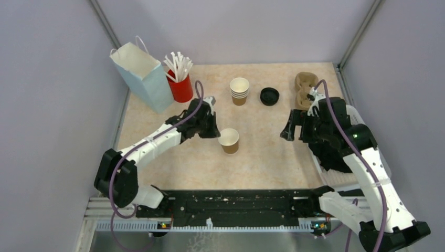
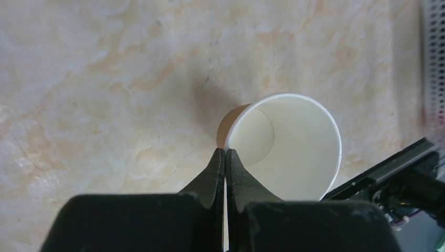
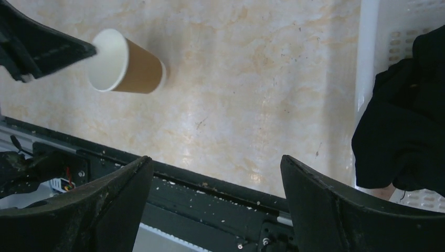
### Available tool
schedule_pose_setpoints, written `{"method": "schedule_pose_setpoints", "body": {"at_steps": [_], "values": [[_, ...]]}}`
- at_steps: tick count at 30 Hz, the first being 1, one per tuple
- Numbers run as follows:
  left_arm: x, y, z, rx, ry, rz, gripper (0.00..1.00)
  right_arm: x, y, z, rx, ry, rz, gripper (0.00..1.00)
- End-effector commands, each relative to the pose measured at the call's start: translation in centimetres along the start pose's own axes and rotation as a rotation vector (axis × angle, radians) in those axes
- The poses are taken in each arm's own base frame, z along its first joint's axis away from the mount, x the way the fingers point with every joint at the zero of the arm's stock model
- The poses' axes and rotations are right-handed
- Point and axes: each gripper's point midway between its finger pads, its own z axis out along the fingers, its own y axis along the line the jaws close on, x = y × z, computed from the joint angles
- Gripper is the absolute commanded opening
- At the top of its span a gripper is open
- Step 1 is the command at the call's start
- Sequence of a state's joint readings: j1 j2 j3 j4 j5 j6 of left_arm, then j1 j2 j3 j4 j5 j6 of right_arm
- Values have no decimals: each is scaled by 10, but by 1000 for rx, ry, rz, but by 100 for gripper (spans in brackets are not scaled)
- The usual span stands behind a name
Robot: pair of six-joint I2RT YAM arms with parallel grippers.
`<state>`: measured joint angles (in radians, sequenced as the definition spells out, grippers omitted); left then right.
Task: Pack the takeout coffee
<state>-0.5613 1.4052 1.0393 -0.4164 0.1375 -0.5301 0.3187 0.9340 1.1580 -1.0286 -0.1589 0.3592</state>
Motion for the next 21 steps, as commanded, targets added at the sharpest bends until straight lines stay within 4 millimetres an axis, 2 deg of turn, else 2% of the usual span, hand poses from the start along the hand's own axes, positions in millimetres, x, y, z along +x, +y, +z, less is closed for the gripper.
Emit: {"method": "schedule_pose_setpoints", "body": {"at_steps": [1, 7, 12, 13, 14, 19, 21], "values": [[3, -17, 6, 91, -92, 28, 0, 12, 5, -14, -24, -10, 57, 91], [8, -17, 12, 56, -117, 81, 0, 22, 1, -12, -16, -7, 96, 91], [9, -19, 11, 54, -104, 111, 0, 13, 4, 2, -27, -9, 120, 91], [9, -20, 9, 57, -102, 116, 5, 9, 5, 5, -29, -11, 120, 91], [9, -21, 8, 58, -96, 116, 15, 6, 6, 9, -30, -15, 124, 90], [13, -27, -1, 82, -67, 121, 34, -18, 12, 36, -43, -34, 144, 90], [10, -30, -6, 88, -68, 130, 40, -31, 16, 49, -55, -42, 143, 85]]}}
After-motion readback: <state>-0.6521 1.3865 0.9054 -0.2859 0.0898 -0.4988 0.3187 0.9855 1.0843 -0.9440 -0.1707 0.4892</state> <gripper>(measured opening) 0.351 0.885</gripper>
